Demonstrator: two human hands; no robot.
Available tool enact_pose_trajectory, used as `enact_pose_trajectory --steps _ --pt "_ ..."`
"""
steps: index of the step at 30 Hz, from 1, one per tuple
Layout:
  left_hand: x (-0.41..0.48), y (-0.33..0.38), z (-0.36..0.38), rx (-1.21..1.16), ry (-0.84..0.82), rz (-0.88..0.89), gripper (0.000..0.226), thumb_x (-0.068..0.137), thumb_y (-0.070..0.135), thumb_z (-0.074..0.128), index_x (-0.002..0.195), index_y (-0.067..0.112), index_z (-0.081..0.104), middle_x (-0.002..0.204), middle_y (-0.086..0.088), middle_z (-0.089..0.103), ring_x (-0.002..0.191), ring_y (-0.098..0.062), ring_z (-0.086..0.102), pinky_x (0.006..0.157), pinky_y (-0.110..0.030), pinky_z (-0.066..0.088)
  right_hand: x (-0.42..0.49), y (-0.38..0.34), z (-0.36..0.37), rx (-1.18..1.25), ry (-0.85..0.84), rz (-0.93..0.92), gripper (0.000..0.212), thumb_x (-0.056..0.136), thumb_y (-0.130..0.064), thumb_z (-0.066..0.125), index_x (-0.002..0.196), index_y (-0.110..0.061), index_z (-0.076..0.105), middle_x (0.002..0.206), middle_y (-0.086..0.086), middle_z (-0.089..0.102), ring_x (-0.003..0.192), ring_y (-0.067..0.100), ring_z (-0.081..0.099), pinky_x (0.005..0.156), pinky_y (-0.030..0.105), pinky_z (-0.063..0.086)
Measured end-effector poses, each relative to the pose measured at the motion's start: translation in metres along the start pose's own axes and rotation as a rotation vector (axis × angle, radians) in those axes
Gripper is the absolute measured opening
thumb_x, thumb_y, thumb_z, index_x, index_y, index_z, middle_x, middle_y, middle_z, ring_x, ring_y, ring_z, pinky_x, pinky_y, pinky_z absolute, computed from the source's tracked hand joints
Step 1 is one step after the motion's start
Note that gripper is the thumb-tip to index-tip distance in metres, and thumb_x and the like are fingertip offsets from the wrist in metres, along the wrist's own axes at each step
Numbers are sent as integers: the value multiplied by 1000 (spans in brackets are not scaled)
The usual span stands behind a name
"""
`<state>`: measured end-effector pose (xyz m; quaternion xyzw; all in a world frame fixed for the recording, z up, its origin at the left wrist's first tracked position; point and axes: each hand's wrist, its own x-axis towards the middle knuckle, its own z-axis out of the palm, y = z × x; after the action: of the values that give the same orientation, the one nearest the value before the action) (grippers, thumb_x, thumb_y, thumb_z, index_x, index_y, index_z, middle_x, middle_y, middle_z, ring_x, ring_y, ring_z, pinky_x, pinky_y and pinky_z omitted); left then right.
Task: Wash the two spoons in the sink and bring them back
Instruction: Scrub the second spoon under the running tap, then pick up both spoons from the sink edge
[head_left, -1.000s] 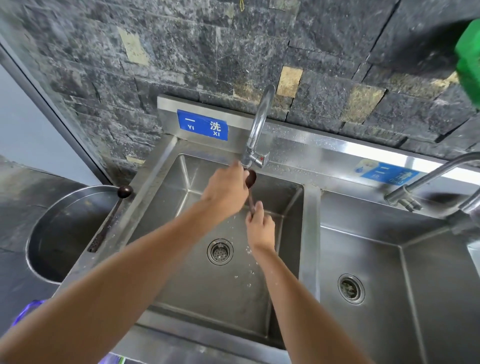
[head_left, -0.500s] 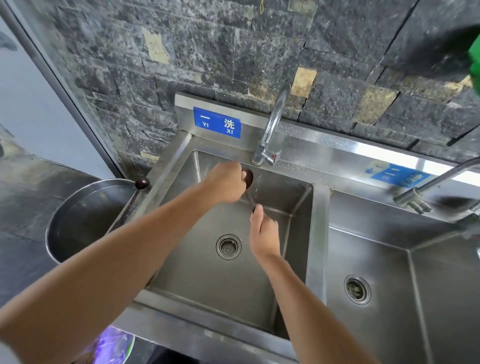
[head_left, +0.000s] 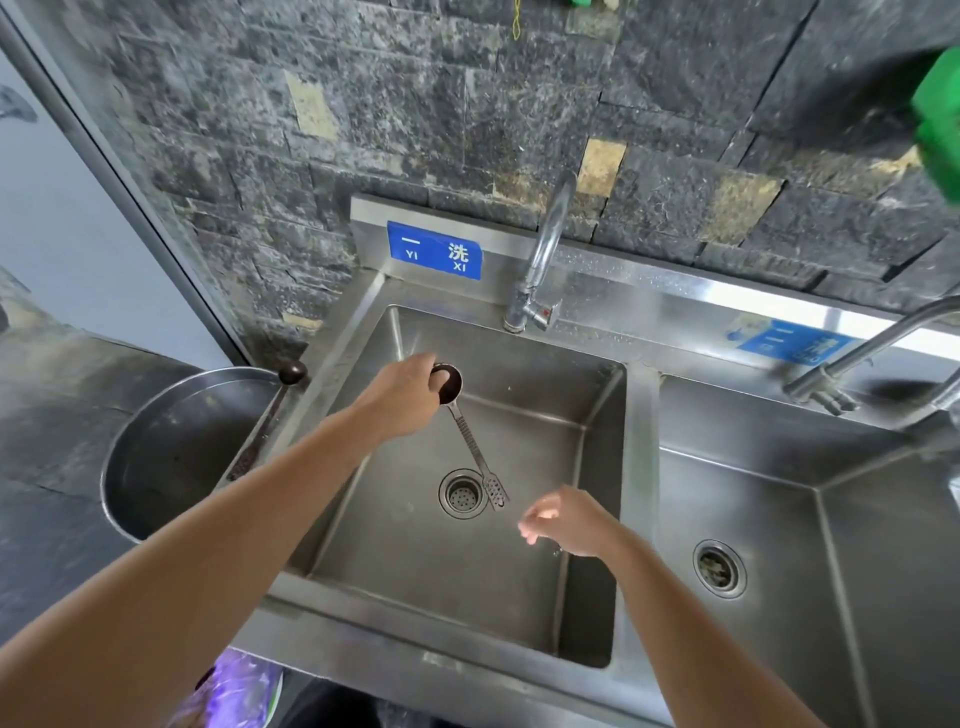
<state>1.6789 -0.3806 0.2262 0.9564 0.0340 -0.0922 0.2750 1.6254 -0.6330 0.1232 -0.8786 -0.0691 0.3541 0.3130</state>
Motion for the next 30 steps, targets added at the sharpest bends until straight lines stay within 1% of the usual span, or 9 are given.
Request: enact_pose_trajectory --steps 3,6,10,13,16,21,23,26,30 --pt "2 -1 -8 2 -61 50 30 102 23 41 108 -4 53 106 -25 64 96 -39 60 77 -39 43 -1 -18 -14 -88 -49 34 27 84 -27 72 111 -26 71 112 -10 72 92 6 68 81 23 51" --pt "6 1 -14 5 -127 100 27 102 23 41 96 -1 51 102 -25 63 90 -35 56 69 -35 35 1 -55 -19 78 -53 -26 49 82 -35 75 128 -26 62 121 -10 67 106 9 65 92 28 48" --pt "16 -9 -24 -42 -173 136 28 101 26 43 93 2 53 100 -20 63 85 -32 55 66 -33 33 7 -98 -5 361 64 -73 21 88 -28 71 103 -13 73 103 1 76 82 4 68 73 22 55" --pt "21 -32 -35 -155 -188 141 27 99 28 48 91 3 57 82 -15 61 66 -29 54 50 -29 36 17 -114 10 387 147 -74 16 87 -20 73 96 -8 76 90 4 78 60 -3 62 65 22 56" --pt "28 -70 -44 -313 -279 136 23 97 31 53 85 12 54 65 -6 52 45 -17 43 34 -19 31 26 -131 29 413 197 -27 16 85 -17 75 97 -8 77 79 1 75 59 -1 62 62 21 56" --pt "37 -151 -57 -451 -460 161 43 83 60 60 103 22 64 71 9 66 47 -3 49 43 -17 39 51 -157 72 418 246 77 4 83 -15 75 81 -12 76 67 0 67 62 14 62 65 30 60" --pt "41 -185 -56 -416 -391 151 49 75 68 61 98 25 67 76 11 70 58 -5 59 55 -21 47 63 -169 87 448 254 124 7 83 -16 74 81 -9 76 68 1 69 61 15 64 68 34 62" --pt "55 -241 -43 -285 -159 -28 22 80 47 69 89 27 67 91 7 70 85 -13 66 70 -25 44 78 -188 105 520 268 179 7 81 -14 75 75 -12 76 67 5 71 62 20 69 74 38 63" --pt "56 -292 -28 -210 12 -276 25 80 40 67 92 17 66 83 6 67 79 -18 65 63 -26 42 86 -201 123 593 265 226 7 80 -11 76 73 -12 75 70 12 71 63 25 69 76 42 62"
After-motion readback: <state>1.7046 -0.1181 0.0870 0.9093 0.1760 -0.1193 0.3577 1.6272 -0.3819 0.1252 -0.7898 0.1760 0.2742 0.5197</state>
